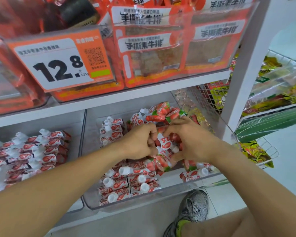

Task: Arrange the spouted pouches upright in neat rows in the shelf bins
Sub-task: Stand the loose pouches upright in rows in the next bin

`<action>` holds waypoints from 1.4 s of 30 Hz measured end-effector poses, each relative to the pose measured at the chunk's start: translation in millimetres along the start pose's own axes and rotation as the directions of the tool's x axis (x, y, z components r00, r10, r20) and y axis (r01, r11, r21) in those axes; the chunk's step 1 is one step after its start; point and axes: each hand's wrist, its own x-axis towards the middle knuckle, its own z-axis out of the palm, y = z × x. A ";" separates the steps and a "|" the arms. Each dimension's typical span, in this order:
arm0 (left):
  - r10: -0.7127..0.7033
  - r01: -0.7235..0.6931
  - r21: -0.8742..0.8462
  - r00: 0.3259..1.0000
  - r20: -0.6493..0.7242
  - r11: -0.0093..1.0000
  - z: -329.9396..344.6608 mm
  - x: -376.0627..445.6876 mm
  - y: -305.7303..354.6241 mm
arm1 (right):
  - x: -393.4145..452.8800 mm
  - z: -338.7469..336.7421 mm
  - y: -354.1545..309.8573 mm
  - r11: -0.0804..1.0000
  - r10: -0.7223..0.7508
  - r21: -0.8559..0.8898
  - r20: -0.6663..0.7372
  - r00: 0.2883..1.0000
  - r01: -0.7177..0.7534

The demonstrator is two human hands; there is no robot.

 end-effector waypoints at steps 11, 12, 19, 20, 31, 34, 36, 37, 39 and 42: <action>0.077 -0.066 0.069 0.982 -0.170 0.995 -25.5 -26.2 25.4 | 1.5 6.0 -7.1 0.988 -0.096 0.120 -0.047 0.994 0.101; 0.023 -0.010 0.133 0.995 -0.099 0.991 -25.6 -24.4 22.8 | 3.8 8.1 -8.2 0.992 -0.096 0.084 0.015 0.995 0.095; -0.251 0.222 0.162 0.949 0.193 0.962 0.4 -12.6 23.3 | 4.6 3.4 5.3 0.991 -0.080 0.106 0.033 0.996 0.076; -0.256 0.240 0.114 0.954 0.154 0.964 2.9 -11.2 20.9 | 3.6 3.9 7.5 0.990 -0.083 0.119 0.006 0.997 0.082; -0.049 0.046 -0.228 0.999 -0.006 0.973 -35.7 -37.7 26.6 | -28.3 -17.6 3.5 0.783 0.112 0.608 -0.343 0.933 0.129; -0.003 -0.030 -0.378 0.996 -0.087 0.925 -34.1 -41.0 24.9 | -25.7 -13.2 -4.9 0.781 0.022 0.611 -0.226 0.974 0.124; 0.052 -0.081 -0.375 0.995 -0.087 0.924 -33.0 -43.7 21.2 | -22.7 -8.8 -5.4 0.790 0.020 0.606 -0.182 0.983 0.096; 0.063 -0.076 -0.347 0.997 -0.050 0.935 -33.6 -45.7 18.4 | -21.9 -7.7 -3.7 0.804 0.022 0.588 -0.169 0.985 0.083; 0.010 -0.001 -0.177 0.999 0.053 0.984 -36.5 -50.2 9.7 | -21.9 -8.0 1.5 0.853 0.036 0.519 -0.153 0.988 0.050; -0.047 0.023 0.239 0.994 0.098 0.971 -32.1 -53.6 -0.8 | -22.9 -11.8 3.2 0.851 0.096 0.525 -0.182 0.979 0.014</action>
